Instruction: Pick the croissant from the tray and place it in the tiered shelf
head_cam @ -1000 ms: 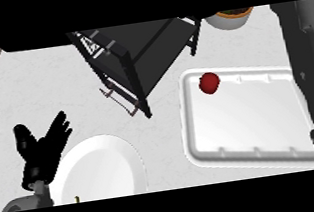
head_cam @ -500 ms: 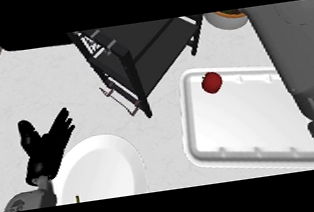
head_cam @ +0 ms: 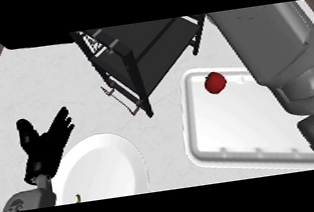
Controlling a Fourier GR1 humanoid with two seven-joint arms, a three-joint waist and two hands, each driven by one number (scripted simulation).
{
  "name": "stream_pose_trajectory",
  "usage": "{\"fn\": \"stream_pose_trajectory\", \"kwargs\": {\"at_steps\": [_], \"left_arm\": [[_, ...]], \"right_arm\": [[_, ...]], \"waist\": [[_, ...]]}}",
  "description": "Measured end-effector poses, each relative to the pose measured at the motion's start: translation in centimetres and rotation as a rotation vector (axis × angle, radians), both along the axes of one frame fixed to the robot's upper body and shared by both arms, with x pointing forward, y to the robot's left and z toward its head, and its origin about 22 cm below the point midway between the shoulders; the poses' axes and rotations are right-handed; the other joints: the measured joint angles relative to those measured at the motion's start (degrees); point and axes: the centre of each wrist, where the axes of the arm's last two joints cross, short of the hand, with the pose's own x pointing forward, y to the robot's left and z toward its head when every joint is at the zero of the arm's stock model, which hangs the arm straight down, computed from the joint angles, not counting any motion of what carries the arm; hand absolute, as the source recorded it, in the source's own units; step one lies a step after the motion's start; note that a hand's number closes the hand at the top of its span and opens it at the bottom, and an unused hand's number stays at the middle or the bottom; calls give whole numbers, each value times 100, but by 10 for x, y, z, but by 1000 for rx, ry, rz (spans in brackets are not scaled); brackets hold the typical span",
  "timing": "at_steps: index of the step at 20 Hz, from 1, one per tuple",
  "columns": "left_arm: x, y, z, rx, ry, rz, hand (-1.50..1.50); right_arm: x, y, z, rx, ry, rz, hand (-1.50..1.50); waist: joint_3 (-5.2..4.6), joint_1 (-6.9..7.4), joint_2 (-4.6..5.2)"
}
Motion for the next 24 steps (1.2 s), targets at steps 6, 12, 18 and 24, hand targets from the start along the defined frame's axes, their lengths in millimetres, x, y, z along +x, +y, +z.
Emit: {"fn": "stream_pose_trajectory", "kwargs": {"at_steps": [6, 12, 18, 24], "left_arm": [[-6, 4, -6, 4, 2, -6, 0], [-1, 7, 0, 7, -2, -1, 0], [-3, 5, 0, 3, 2, -3, 0], [-2, 4, 0, 6, -2, -6, 0]], "right_arm": [[9, 6, -16, 34, -16, 18, 150], [14, 8, -14, 38, -16, 50, 150], [18, 2, -11, 39, -5, 27, -150], [22, -1, -3, 223, 117, -27, -150]], "waist": [[2, 5, 2], [2, -9, -2], [1, -7, -1], [1, 25, 11]]}}
